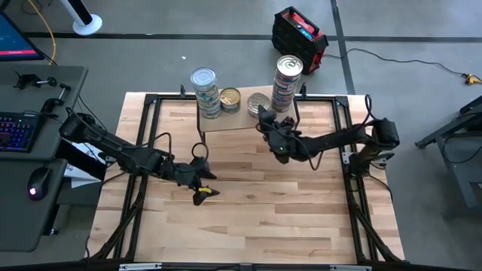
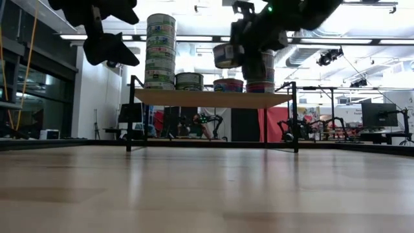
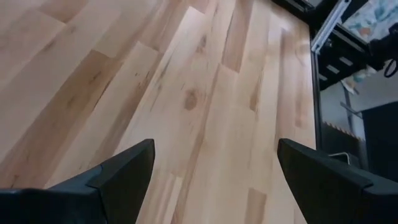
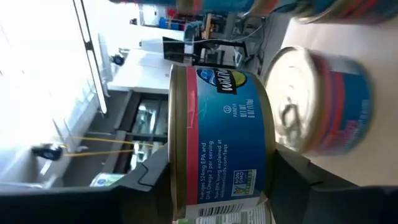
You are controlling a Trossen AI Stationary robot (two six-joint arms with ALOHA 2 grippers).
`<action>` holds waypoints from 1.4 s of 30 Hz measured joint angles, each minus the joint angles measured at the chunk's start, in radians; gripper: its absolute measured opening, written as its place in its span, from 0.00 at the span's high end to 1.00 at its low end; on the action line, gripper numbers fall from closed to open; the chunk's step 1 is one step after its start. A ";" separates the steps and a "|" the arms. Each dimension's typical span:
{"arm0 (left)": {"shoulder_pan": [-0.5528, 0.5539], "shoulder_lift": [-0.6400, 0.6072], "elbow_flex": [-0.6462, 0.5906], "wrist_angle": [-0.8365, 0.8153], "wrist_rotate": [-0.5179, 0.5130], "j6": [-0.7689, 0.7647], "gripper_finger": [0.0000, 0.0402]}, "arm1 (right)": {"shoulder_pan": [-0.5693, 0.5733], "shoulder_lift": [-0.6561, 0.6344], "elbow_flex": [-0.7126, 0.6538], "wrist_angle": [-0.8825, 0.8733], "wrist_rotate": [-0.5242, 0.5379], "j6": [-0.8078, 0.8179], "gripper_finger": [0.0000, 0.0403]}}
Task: Stack canned seafood by type on shelf
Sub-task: Stack the blue pink tuna can on top of the other blue pink tuna cans on the shelf
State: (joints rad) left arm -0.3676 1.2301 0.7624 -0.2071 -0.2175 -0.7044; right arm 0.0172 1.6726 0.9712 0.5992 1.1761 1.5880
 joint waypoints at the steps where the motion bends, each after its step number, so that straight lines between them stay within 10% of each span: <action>1: 0.000 0.000 0.000 -0.003 0.003 0.000 0.17 | -0.008 0.000 0.022 -0.036 -0.009 -0.005 0.59; 7: 0.000 0.000 0.000 -0.006 0.006 0.000 0.17 | -0.039 0.000 0.135 -0.259 -0.043 -0.026 0.59; 17: 0.000 0.000 0.000 -0.007 0.012 0.001 0.17 | -0.073 -0.001 0.161 -0.412 -0.178 0.009 0.27; 42: 0.001 0.000 0.000 -0.051 0.036 0.009 0.17 | -0.144 -0.029 0.356 -0.915 -0.386 0.247 0.26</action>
State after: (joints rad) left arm -0.3668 1.2301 0.7624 -0.2582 -0.1811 -0.6952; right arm -0.1267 1.6437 1.3274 -0.3157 0.7901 1.8348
